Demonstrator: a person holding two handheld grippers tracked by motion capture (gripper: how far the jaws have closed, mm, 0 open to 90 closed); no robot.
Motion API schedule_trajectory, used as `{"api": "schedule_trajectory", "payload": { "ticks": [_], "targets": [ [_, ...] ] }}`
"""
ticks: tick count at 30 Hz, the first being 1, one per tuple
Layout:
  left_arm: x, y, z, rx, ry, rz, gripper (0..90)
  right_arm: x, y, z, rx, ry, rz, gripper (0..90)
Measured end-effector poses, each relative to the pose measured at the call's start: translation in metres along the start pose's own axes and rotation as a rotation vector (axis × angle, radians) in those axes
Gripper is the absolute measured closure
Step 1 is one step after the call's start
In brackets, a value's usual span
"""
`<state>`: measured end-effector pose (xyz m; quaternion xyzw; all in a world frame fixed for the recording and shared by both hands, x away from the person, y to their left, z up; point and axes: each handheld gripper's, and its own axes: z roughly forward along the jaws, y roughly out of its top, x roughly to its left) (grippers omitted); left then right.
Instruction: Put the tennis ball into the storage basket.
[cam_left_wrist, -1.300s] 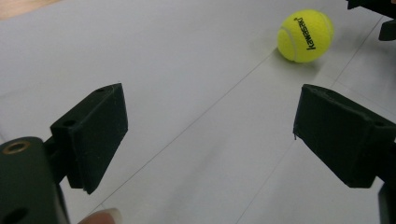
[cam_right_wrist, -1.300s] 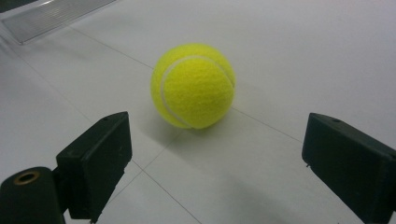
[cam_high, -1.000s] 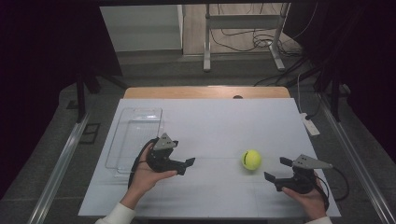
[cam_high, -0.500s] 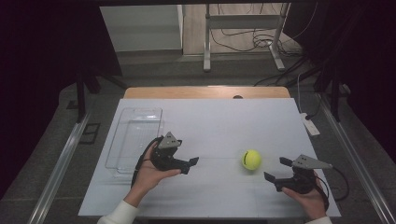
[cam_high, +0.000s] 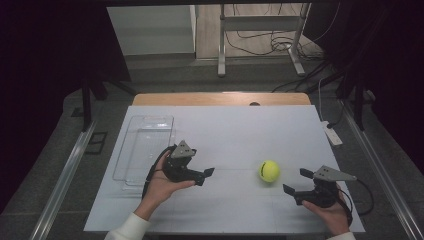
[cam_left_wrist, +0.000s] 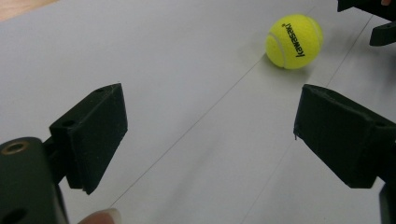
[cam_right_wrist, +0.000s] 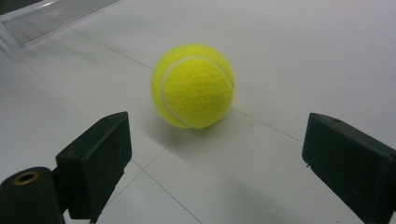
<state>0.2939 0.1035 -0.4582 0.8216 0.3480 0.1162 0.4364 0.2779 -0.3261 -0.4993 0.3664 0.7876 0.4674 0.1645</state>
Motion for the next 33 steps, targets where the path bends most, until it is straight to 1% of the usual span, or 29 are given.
{"api": "schedule_trajectory", "payload": {
  "ticks": [8,13,17,27,33],
  "targets": [
    [-0.004,0.006,0.009,0.012,-0.014,0.011,10.5,0.001,0.0,0.002,0.003,0.007,-0.005,8.6],
    [-0.005,0.01,0.011,0.01,-0.024,0.01,10.4,0.001,0.001,0.002,-0.001,0.006,-0.012,8.8],
    [-0.007,0.016,0.015,0.006,-0.036,0.013,10.4,0.002,0.001,0.003,0.003,0.003,-0.017,8.9],
    [-0.013,0.025,0.024,0.007,-0.055,0.031,10.4,0.002,0.0,0.004,0.008,0.012,-0.017,8.7],
    [-0.016,0.035,0.028,0.002,-0.073,0.044,10.4,0.003,0.0,0.005,0.015,0.013,-0.02,8.6]
  ]
}}
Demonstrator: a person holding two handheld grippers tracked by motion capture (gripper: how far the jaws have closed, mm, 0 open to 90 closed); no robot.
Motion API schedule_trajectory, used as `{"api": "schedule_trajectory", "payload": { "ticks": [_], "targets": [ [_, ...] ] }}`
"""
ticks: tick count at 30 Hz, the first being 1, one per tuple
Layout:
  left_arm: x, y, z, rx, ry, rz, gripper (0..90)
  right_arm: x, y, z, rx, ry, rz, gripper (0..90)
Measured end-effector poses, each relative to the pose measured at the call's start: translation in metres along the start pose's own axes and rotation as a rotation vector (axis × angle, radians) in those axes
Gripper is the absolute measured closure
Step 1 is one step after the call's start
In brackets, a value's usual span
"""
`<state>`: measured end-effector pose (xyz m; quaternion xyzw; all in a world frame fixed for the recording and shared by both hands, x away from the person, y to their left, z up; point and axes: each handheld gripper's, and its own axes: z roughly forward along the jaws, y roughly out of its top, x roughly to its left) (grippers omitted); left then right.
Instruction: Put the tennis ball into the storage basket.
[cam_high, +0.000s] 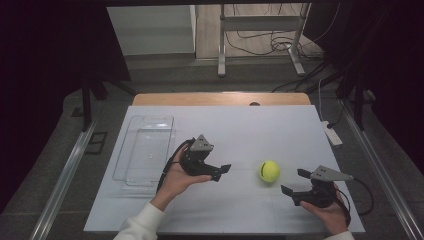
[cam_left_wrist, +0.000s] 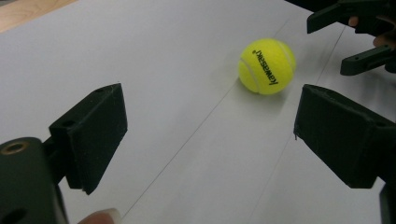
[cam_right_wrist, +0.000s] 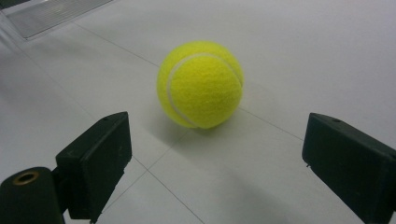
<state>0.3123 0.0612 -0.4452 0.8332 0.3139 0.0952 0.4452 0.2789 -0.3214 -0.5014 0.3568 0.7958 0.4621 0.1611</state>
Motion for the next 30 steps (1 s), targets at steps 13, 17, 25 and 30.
{"api": "schedule_trajectory", "payload": {
  "ticks": [13,17,25,30],
  "targets": [
    [-0.004,0.011,0.01,0.017,-0.011,0.022,10.4,0.0,0.0,0.0,0.002,0.001,0.005,8.5],
    [-0.005,0.015,0.013,0.019,-0.016,0.028,10.4,0.0,0.0,0.0,0.0,0.004,0.002,8.5],
    [-0.009,0.021,0.021,0.028,-0.024,0.039,10.4,-0.001,-0.001,0.0,0.004,0.002,0.002,8.6],
    [-0.011,0.024,0.025,0.037,-0.029,0.047,10.4,-0.001,-0.001,0.001,0.002,0.003,0.003,8.6]
  ]
}}
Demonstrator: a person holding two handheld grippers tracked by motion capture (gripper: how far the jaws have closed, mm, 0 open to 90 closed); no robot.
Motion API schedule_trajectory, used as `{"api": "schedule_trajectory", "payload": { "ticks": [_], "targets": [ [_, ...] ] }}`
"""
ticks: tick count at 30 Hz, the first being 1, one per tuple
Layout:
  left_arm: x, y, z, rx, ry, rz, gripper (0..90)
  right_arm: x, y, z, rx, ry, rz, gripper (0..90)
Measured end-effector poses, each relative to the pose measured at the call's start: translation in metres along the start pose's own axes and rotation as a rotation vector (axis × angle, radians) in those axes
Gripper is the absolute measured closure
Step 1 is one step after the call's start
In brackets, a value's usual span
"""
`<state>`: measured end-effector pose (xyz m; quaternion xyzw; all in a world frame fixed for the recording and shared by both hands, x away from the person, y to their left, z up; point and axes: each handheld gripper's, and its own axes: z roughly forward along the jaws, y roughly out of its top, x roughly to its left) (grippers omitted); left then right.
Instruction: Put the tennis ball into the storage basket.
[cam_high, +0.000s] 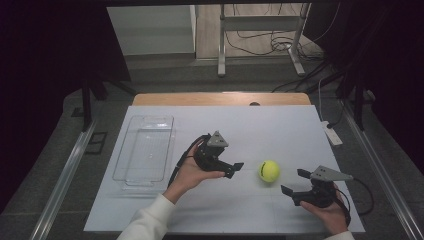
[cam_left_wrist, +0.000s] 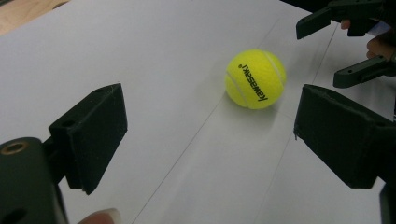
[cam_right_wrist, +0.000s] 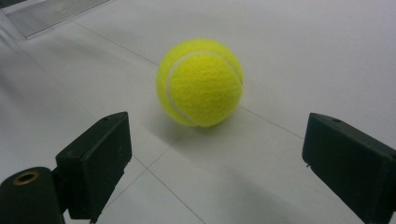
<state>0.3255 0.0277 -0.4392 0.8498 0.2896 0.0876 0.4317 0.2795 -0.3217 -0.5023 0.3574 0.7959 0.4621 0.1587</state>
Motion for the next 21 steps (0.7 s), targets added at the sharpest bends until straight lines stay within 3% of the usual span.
{"api": "schedule_trajectory", "payload": {
  "ticks": [21],
  "targets": [
    [-0.007,0.014,0.014,0.016,-0.017,0.019,10.4,0.0,0.0,0.0,0.002,-0.001,-0.001,8.5]
  ]
}}
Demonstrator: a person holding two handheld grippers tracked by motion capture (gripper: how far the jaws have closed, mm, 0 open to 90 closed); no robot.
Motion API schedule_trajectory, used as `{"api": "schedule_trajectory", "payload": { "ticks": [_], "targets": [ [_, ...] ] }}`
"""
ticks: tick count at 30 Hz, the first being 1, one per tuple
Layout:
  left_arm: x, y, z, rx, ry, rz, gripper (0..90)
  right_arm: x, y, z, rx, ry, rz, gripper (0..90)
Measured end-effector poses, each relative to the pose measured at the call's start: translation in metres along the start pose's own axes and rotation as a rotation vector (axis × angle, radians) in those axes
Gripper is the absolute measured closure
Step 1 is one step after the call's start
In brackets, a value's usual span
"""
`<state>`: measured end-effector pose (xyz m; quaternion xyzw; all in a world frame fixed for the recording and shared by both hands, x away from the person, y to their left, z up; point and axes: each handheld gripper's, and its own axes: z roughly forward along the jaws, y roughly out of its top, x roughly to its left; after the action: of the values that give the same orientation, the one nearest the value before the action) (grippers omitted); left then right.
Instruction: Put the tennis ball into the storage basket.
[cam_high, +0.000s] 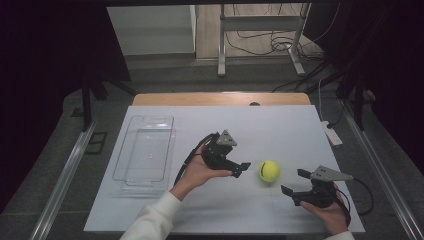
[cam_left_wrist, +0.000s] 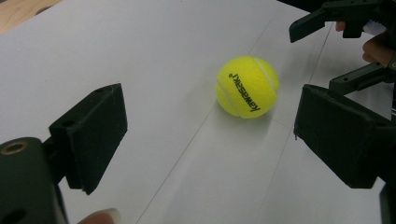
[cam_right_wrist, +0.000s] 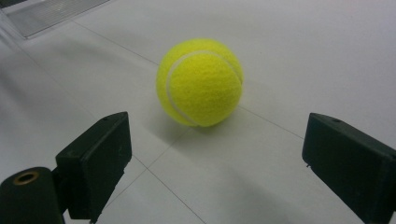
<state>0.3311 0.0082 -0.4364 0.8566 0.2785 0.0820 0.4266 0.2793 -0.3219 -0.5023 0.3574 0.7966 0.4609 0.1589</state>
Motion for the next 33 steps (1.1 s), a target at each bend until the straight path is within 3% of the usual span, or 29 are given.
{"api": "schedule_trajectory", "payload": {
  "ticks": [33],
  "targets": [
    [-0.002,0.012,0.029,0.059,-0.039,0.007,9.5,-0.001,0.0,0.0,-0.005,0.003,0.002,8.2]
  ]
}}
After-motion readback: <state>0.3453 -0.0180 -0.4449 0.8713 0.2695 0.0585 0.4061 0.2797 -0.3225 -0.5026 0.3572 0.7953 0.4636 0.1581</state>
